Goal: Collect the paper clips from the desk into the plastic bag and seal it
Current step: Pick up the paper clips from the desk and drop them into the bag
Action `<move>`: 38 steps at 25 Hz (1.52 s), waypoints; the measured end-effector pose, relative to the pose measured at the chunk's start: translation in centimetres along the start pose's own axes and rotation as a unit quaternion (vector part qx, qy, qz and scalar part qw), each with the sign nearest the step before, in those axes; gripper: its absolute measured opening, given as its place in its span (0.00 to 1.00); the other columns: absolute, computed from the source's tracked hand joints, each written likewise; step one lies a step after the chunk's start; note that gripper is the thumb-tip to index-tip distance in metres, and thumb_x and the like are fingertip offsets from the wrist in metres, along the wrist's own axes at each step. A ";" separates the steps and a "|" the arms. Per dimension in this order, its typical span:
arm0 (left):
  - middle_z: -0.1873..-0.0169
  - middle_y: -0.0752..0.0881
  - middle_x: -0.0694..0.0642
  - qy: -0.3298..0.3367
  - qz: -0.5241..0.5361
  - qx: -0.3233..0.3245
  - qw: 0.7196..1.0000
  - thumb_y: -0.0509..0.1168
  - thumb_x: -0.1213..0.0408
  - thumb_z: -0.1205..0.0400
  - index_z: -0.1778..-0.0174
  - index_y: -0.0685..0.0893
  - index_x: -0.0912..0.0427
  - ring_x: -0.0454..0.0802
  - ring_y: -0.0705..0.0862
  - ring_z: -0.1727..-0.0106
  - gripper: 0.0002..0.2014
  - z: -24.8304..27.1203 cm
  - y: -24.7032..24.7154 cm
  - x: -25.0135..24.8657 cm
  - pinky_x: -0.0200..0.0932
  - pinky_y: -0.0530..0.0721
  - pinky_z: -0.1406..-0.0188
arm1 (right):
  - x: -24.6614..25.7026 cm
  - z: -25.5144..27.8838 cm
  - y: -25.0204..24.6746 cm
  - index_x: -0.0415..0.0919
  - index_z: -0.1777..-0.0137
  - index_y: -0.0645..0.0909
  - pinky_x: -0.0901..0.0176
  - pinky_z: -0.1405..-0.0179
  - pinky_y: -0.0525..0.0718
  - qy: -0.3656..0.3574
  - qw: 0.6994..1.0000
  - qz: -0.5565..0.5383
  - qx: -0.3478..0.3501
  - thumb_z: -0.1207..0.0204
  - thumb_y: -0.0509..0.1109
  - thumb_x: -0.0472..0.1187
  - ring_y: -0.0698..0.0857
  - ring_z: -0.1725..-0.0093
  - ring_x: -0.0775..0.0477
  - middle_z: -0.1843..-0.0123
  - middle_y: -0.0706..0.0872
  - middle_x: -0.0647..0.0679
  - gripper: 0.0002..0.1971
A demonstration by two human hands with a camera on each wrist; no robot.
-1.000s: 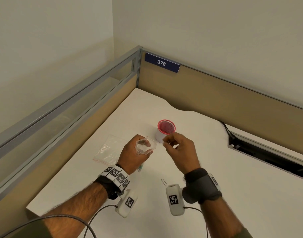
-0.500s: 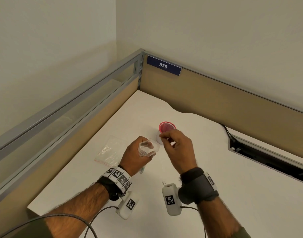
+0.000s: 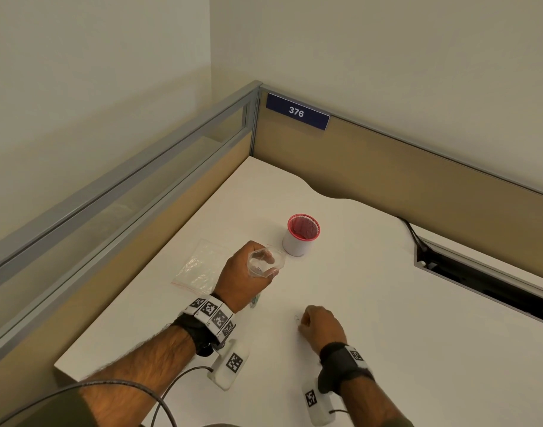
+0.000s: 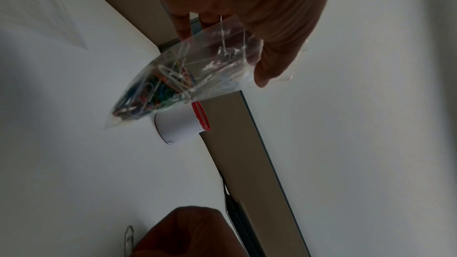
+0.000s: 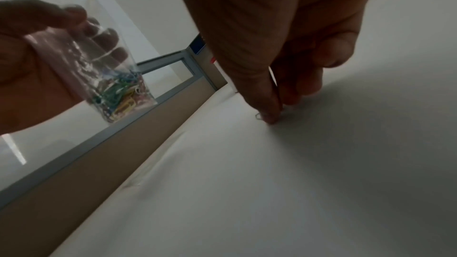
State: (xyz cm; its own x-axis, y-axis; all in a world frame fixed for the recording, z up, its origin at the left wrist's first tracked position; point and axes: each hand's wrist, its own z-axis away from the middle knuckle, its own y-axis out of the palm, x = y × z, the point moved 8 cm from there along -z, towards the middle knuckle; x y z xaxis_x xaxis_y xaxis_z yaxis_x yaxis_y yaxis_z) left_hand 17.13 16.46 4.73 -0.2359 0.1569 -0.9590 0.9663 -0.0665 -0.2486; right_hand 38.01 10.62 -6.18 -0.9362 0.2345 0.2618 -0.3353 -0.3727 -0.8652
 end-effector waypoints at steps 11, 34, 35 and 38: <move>0.52 0.89 0.47 -0.008 0.001 -0.003 1.000 0.78 0.67 0.26 0.50 0.81 0.55 0.44 0.86 0.43 0.14 -0.3 -0.4 0.2 0.42 0.85 0.41 | 0.9 -2.2 1.3 0.47 0.57 0.74 0.54 0.53 0.81 0.017 0.998 -0.003 0.061 0.31 0.69 0.43 0.79 0.56 0.47 0.55 0.81 0.50 0.06; 0.51 0.89 0.48 -0.006 -0.001 -0.005 1.000 0.78 0.67 0.26 0.50 0.81 0.55 0.42 0.86 0.43 0.14 -0.3 -0.6 0.2 0.27 0.79 0.44 | 1.8 -0.6 0.3 0.47 0.62 0.72 0.61 0.61 0.76 -0.030 0.999 0.001 0.030 0.28 0.66 0.36 0.77 0.57 0.47 0.53 0.81 0.46 0.06; 0.51 0.89 0.48 -0.009 -0.001 -0.002 1.000 0.78 0.66 0.26 0.50 0.81 0.54 0.42 0.86 0.42 0.14 -0.2 -0.5 0.3 0.29 0.80 0.44 | 1.7 -0.4 -0.4 0.47 0.57 0.76 0.59 0.58 0.79 -0.037 0.999 -0.034 0.013 0.28 0.65 0.35 0.79 0.56 0.47 0.52 0.83 0.46 0.05; 0.51 0.89 0.47 -0.011 -0.001 0.004 1.000 0.78 0.66 0.26 0.50 0.81 0.54 0.43 0.86 0.42 0.14 -0.1 -0.2 0.3 0.36 0.82 0.42 | 1.9 0.5 -4.3 0.48 0.49 0.85 0.67 0.54 0.78 -0.052 0.985 -0.149 -0.073 0.25 0.67 0.34 0.80 0.56 0.52 0.50 0.85 0.49 0.10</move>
State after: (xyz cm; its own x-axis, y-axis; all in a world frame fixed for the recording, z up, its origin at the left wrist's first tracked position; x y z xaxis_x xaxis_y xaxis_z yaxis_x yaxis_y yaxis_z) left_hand 16.83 16.59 4.52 -0.2393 0.1357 -0.9614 0.9652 -0.0747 -0.2507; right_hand 37.65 12.23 -1.78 -0.8063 0.2173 0.5501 -0.5860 -0.1671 -0.7929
